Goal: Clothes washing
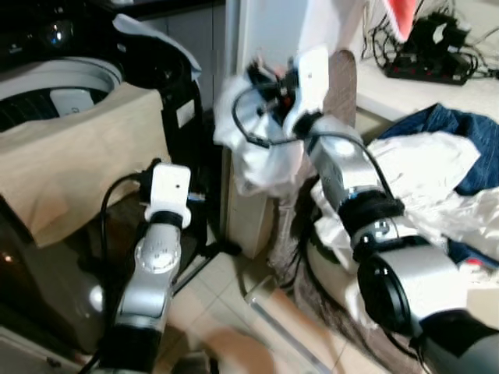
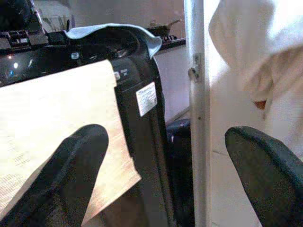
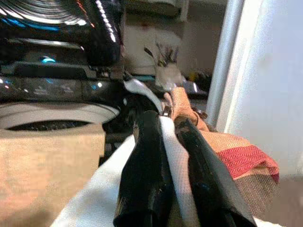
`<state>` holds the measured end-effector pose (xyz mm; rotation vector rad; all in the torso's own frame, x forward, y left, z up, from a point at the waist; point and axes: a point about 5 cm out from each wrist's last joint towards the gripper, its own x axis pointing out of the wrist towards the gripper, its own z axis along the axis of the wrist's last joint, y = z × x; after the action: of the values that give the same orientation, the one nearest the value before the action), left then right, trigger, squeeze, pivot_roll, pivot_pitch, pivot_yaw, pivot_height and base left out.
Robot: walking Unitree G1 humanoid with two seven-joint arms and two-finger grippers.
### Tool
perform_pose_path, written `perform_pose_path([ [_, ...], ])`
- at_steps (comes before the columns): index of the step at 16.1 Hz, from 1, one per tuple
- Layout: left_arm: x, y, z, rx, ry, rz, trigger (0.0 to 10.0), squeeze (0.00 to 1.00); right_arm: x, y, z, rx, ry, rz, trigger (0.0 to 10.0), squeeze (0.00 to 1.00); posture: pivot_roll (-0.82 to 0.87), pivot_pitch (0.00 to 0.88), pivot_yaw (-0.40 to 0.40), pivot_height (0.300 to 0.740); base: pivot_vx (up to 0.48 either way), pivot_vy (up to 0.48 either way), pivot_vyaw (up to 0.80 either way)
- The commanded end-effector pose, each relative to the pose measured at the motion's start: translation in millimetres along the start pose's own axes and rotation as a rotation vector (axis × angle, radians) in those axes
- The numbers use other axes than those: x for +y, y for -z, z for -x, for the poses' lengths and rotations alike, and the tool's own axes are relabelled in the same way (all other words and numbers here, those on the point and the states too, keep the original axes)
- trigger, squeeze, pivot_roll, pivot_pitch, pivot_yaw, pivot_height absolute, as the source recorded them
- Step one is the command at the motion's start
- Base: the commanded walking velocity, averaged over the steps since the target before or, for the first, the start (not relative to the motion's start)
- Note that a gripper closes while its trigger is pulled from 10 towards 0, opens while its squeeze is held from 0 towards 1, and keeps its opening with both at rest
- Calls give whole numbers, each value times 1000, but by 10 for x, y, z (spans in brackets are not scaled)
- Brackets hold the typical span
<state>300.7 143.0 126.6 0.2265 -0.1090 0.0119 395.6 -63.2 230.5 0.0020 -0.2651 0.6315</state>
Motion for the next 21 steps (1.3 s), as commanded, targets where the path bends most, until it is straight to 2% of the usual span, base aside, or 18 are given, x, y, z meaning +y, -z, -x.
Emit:
perform_pose_path([
  [1, -64, -29, 13, -9, 9, -3, 10000, 0, -90, 42, 54, 25, 34, 14, 0, 0, 131, 0, -59, 740, 0, 0, 0],
  [8, -73, -33, 0, -11, 15, -57, 10000, 0, -97, 72, 49, 39, 61, 40, 0, 0, 130, 2, -56, 740, 0, 0, 0],
  [11, -102, -36, 12, -13, 40, -101, 10000, 0, -84, 75, 44, 37, 58, 42, 0, 0, 132, 4, -56, 740, 0, -480, 0],
  [16, -117, -22, 27, -8, 50, -94, 10000, 0, -90, 103, 57, 44, 66, 48, 0, 0, 129, 3, -51, 740, 0, -469, 0],
  [19, -89, -10, 14, 6, 31, -66, 10000, 0, -101, 126, 67, 58, 74, 51, 0, 0, 130, 0, -50, 740, 96, 0, 0],
  [21, -91, -3, 10, 11, 34, -78, 10000, 0, -100, 141, 68, 68, 79, 51, 0, 0, 130, 0, -50, 740, 0, 0, 0],
])
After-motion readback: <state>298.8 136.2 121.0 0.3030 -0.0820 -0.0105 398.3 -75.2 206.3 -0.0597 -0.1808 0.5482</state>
